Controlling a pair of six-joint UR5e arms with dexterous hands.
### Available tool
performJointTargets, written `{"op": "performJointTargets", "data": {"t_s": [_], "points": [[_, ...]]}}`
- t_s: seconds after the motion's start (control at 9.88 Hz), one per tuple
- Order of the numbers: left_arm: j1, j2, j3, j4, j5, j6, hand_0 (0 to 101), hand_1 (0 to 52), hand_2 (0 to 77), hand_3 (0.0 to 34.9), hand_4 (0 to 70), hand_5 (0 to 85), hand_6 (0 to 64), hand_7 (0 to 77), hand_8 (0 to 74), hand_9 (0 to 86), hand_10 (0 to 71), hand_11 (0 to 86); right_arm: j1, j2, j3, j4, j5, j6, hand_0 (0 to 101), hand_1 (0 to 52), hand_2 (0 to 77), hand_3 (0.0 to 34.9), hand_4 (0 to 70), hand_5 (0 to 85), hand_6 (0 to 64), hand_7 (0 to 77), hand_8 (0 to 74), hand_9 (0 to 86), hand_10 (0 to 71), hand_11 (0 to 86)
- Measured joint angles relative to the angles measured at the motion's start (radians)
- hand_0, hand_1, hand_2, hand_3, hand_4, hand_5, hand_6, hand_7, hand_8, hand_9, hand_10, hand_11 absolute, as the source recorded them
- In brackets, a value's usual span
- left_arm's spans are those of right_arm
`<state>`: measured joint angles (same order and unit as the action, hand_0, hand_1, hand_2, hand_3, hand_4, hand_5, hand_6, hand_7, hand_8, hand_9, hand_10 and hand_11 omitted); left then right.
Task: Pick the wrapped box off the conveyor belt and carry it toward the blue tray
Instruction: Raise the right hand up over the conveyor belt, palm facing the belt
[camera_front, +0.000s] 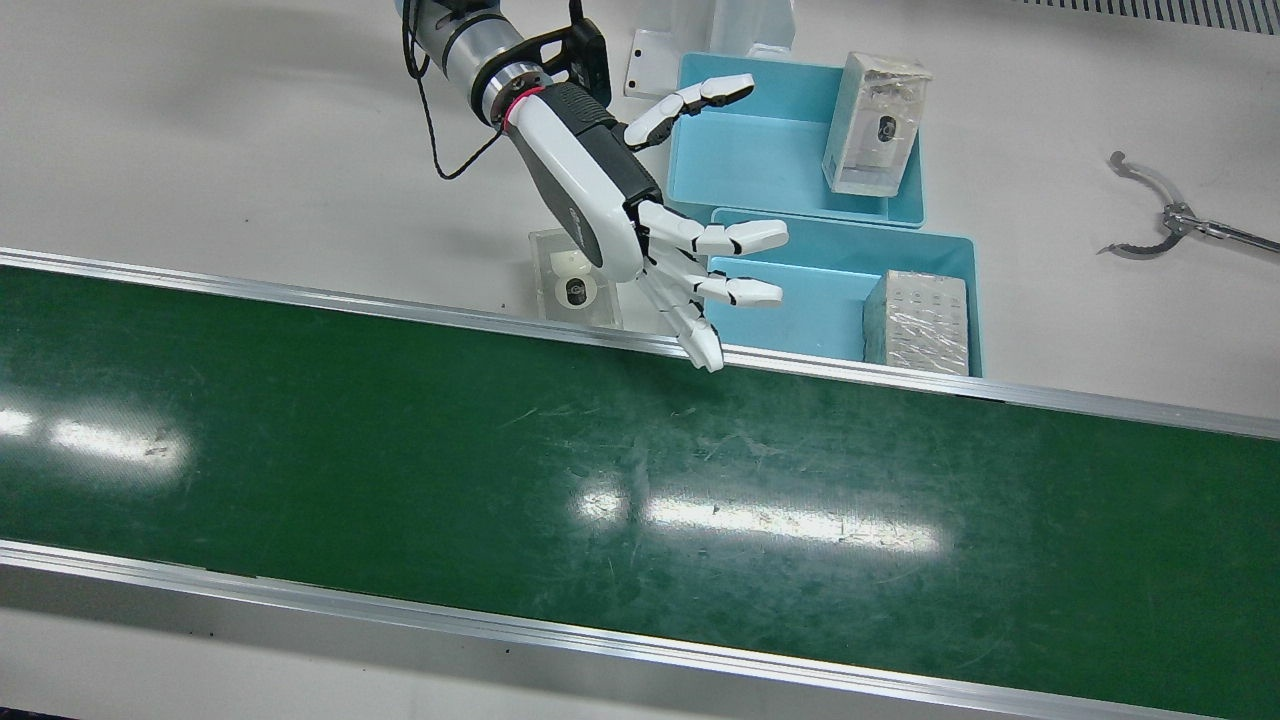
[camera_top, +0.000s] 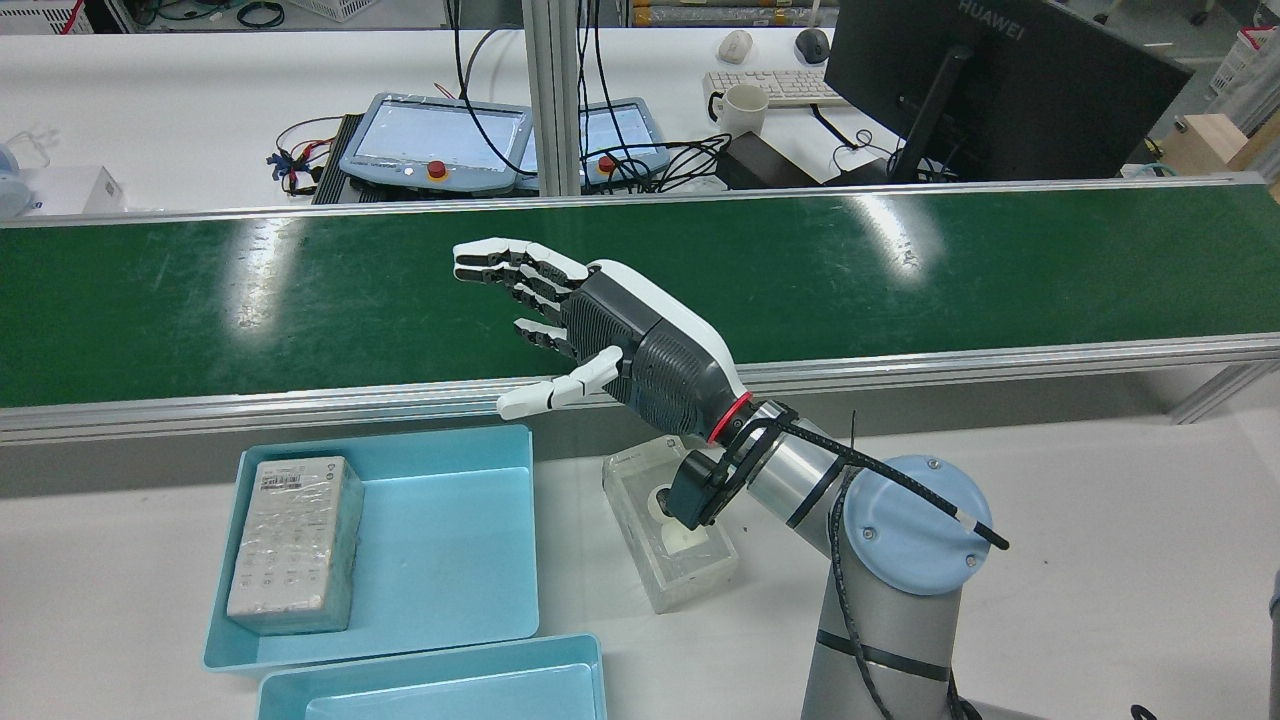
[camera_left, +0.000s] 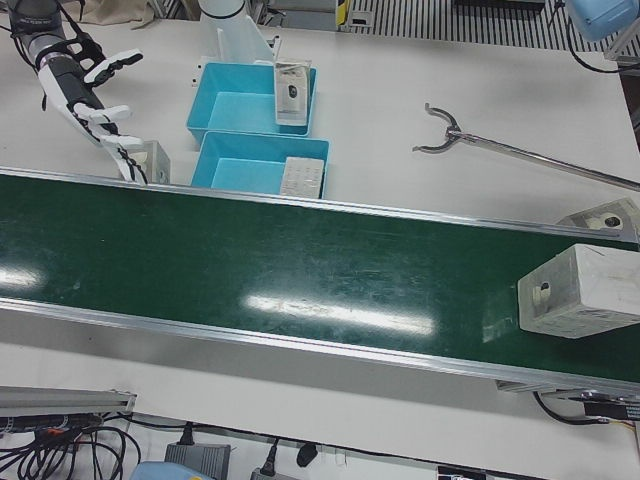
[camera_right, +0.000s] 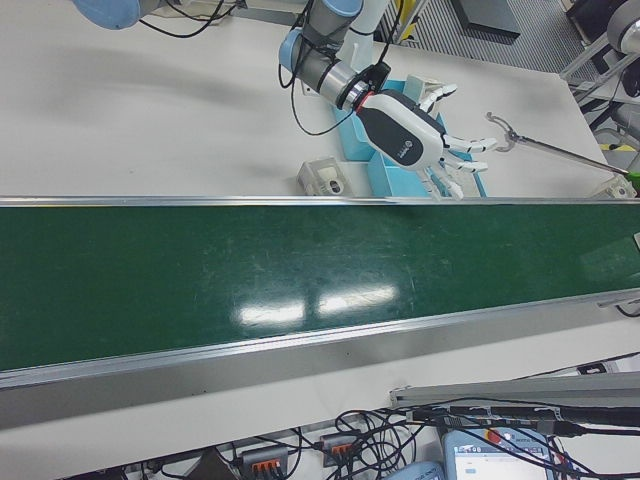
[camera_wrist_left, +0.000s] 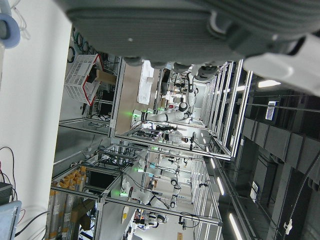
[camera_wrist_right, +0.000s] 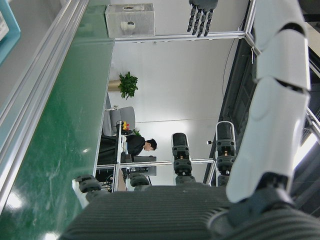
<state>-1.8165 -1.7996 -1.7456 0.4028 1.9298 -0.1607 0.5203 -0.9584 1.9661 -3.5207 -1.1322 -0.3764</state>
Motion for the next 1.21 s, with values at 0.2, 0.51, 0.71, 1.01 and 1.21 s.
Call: {"op": "performJointTargets", "data": {"t_s": [0.2,0.51,0.71,1.01,1.21], "points": [[0.000,0.000,0.000,0.000,0.000,0.000,0,0.0,1.1,0.0,0.5,0.5,0.5,0.5,0.5,0.0,0.5,0.0,0.044,-0.025,-0.003,0.000,-0.001,0.006,44,10.9,17.5,30.1,14.7,22.9,0.5,19.1,0.0,2.2,2.2,4.4],[0.000,0.000,0.000,0.000,0.000,0.000,0,0.0,1.1,0.0,0.5,0.5,0.5,0.5,0.5,0.0,0.5,0.0,0.163,-0.070,-0.016,-0.003,-0.005,0.015,43,10.9,18.5,30.1,13.6,22.9,0.5,19.1,0.0,1.6,2.2,4.4],[0.000,0.000,0.000,0.000,0.000,0.000,0,0.0,1.1,0.0,0.5,0.5,0.5,0.5,0.5,0.0,0.5,0.0,0.241,-0.093,-0.042,-0.023,-0.015,0.054,45,13.1,17.5,30.1,9.3,19.6,0.5,18.0,0.0,1.6,2.7,4.4],[0.000,0.000,0.000,0.000,0.000,0.000,0,0.0,1.1,0.0,0.5,0.5,0.0,0.5,0.5,0.0,0.5,0.0,0.305,-0.106,-0.101,-0.048,-0.016,0.148,43,10.9,12.0,30.1,1.6,17.5,0.0,15.8,0.0,1.6,3.8,4.9],[0.000,0.000,0.000,0.000,0.000,0.000,0,0.0,1.1,0.0,0.5,0.5,0.0,0.5,0.5,0.0,0.5,0.0,0.319,-0.107,-0.114,-0.052,-0.016,0.165,40,9.3,10.4,30.1,0.5,16.9,0.0,13.6,0.0,1.6,2.7,4.4]]}}
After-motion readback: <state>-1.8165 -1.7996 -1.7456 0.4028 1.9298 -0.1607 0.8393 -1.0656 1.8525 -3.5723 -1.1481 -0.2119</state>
